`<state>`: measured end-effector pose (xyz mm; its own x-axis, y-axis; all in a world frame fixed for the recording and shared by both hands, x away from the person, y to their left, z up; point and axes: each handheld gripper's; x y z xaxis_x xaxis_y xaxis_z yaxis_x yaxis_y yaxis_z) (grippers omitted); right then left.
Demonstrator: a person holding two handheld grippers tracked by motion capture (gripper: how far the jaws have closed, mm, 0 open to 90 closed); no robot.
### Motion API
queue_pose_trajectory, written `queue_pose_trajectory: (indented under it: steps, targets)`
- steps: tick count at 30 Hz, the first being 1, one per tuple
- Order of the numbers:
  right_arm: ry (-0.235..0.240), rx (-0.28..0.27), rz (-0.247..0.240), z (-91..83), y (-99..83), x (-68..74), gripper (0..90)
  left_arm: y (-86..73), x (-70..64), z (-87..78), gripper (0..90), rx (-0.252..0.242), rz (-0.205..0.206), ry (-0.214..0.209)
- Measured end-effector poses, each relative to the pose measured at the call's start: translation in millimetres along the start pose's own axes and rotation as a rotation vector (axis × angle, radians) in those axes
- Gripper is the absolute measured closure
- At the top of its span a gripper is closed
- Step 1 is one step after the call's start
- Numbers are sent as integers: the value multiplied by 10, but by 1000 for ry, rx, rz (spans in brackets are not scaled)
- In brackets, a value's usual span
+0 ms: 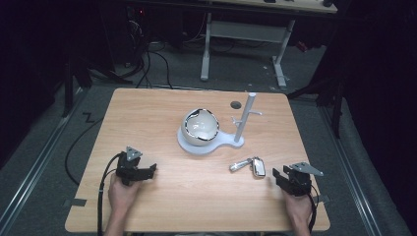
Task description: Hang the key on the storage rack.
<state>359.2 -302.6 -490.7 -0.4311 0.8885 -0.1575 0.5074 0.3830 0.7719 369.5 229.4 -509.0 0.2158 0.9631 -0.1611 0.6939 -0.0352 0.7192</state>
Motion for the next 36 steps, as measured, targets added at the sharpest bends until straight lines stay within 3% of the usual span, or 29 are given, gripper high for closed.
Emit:
queue_pose_trajectory:
  steps: [11, 16, 23, 36]
  targets:
    - [41, -50, -22, -138, 15, 197, 500, 0, 0, 0, 168, 0, 0, 0]
    - [70, -58, -54, -152, 61, 311, 473, 0, -1, 0, 168, 0, 0, 0]
    - [111, -38, -95, -7, 169, 441, 418, 0, 0, 0, 168, 0, 0, 0]
    - [77, 3, -153, 266, 276, 536, 403, 0, 1, 1, 168, -1, -1, 0]
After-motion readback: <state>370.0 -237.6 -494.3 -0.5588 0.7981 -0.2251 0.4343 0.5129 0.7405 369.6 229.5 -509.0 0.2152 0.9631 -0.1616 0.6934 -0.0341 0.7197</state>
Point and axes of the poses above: each handheld gripper's, and its own axes: z roughly forward along the jaws, y roughly out of its top, x roughly to its left, and after that the axes turned 12 degrees about -z, right-handed
